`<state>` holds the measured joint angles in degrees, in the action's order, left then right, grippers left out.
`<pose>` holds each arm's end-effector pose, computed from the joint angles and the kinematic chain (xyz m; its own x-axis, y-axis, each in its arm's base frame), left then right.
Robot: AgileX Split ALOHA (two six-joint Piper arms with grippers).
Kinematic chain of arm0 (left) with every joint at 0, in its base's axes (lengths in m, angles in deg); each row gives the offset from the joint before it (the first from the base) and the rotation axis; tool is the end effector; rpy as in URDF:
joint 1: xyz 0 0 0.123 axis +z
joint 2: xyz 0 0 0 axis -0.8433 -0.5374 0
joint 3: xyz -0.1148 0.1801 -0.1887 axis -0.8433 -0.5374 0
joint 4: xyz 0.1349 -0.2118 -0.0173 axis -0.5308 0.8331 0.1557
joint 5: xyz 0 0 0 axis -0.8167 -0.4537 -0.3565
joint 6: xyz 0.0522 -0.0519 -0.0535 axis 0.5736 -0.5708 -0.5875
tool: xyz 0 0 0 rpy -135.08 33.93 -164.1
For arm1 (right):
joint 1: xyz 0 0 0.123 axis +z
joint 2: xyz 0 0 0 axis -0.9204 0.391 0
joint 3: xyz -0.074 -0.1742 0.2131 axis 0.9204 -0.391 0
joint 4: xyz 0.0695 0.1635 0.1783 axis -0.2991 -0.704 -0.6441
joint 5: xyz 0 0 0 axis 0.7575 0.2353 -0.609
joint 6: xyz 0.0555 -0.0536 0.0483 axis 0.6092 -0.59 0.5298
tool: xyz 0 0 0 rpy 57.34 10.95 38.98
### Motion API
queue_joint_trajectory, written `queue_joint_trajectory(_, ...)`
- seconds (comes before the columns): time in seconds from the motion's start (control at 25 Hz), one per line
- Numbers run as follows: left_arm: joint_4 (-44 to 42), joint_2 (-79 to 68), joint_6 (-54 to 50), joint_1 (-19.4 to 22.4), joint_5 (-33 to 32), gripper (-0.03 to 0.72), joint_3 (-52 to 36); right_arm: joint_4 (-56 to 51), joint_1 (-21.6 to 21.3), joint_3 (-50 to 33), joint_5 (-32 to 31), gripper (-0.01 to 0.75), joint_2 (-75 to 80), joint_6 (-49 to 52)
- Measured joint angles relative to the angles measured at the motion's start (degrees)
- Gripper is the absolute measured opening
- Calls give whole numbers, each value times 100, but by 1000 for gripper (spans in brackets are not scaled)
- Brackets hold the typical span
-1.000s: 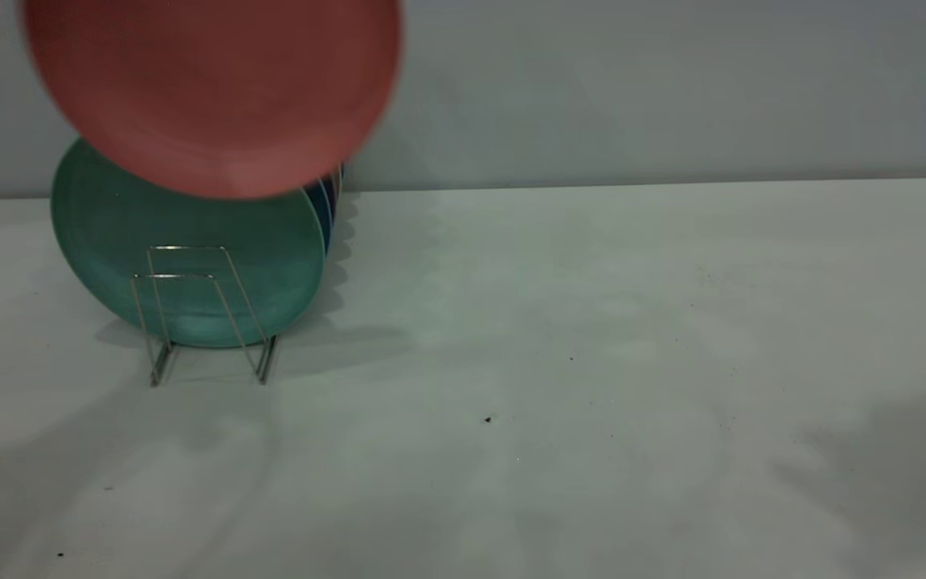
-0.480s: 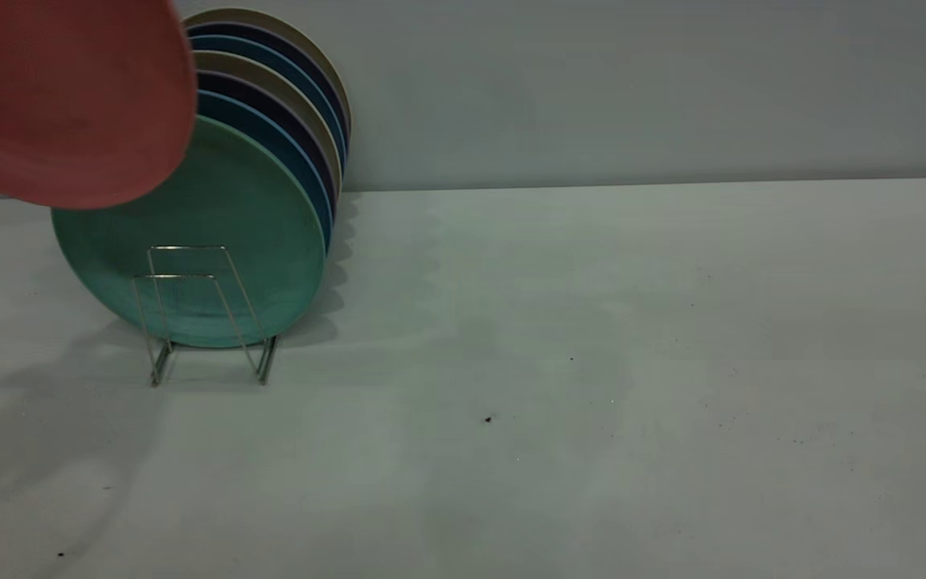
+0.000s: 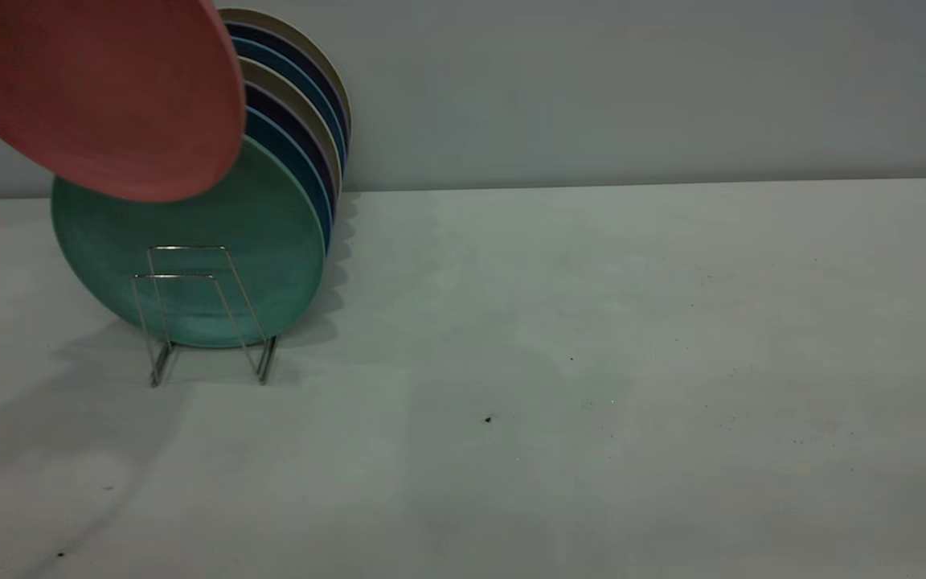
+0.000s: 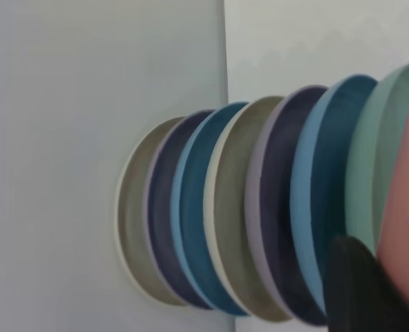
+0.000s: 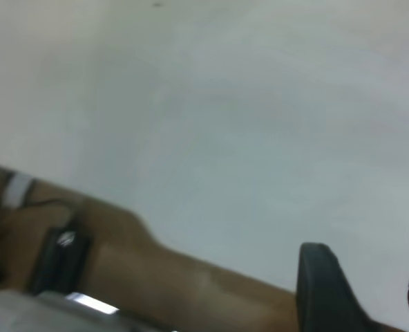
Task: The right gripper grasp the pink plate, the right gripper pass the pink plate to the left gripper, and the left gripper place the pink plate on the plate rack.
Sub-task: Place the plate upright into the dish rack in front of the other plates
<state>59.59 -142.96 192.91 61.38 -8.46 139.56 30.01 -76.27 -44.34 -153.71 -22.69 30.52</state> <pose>0.3688 -0.0098 0.3120 0.1920 0.9392 -0.2845 0.6949 0.0746 0.7152 0.0335 0.0280 0.2818 -0.6916 -0.1838 -0.6985 -0.3138 0.9475 0.0613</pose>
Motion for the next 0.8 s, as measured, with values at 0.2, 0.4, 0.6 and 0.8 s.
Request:
queue_joint_trajectory(0.2, 40, -366, 0, 0, 67, 93, 0, 614, 0, -310, 246, 318, -770, 420)
queue_joint_trajectory(0.4, 40, -651, 0, 0, 176, 93, 0, 729, 0, -316, 284, 318, -1058, 596)
queue_joint_trajectory(0.6, 40, -793, 0, 0, 338, 93, 0, 635, 0, -316, 284, 318, -1060, 672)
queue_joint_trajectory(0.8, 40, -889, 0, 0, 348, 93, 0, 632, 0, -316, 290, 318, -1060, 691)
